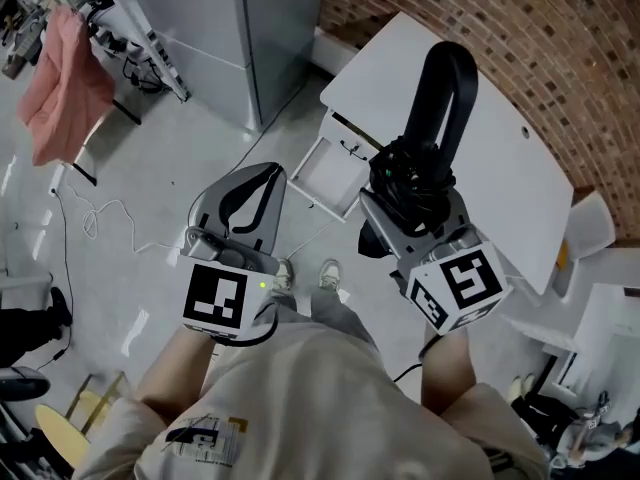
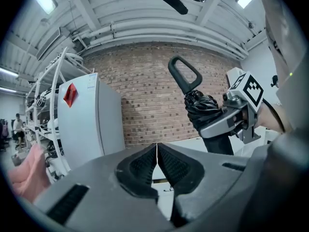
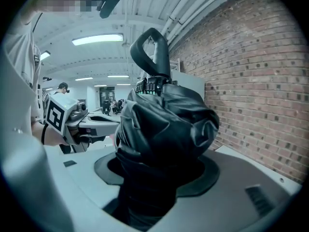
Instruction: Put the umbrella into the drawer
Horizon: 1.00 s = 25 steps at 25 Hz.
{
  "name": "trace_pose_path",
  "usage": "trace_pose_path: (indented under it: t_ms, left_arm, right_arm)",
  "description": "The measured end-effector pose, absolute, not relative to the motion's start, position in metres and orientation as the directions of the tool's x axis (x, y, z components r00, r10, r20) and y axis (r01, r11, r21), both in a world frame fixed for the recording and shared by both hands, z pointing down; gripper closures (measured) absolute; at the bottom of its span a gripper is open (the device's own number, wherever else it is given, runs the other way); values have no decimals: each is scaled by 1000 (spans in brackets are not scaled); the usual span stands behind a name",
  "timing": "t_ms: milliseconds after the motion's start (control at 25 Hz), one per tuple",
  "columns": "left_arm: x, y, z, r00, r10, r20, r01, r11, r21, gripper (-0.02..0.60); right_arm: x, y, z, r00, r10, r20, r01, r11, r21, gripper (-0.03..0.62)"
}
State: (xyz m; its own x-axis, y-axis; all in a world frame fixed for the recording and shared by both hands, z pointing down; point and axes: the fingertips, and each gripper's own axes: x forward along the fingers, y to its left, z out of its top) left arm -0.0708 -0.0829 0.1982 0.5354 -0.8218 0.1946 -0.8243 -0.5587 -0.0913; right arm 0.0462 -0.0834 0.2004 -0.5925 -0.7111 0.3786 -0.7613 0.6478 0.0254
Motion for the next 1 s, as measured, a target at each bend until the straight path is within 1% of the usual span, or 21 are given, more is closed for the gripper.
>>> trace_pose_path:
  t_ms: [160,440,640,840,1000]
  left_arm:
    - [-60,-108,216,491,-846,208,-856,-512,-64,568]
    - [-52,-153,265,420,-869,261,-894,-445,-45,568]
    - [-52,-179,313,396,-861,320,-905,-424,-20,568]
    - [-52,-198,361,387,-845,368,-910,-415,3,568]
    - [-50,-211,404,385,-830,405,-910,-415,15,568]
  right_arm:
    - [57,-113,228,-601,-674,429,-740,672,21,333]
    - [66,-163,291,-622,-620,479,-728,683,-60,333]
    - [65,-197,343,-579,-604,548,-723,691,-3,333]
    - [58,-223,403,-568,-565,598,-722,691,-34,333]
    - [58,-241,457,-510,-562,651,-712,700,47,333]
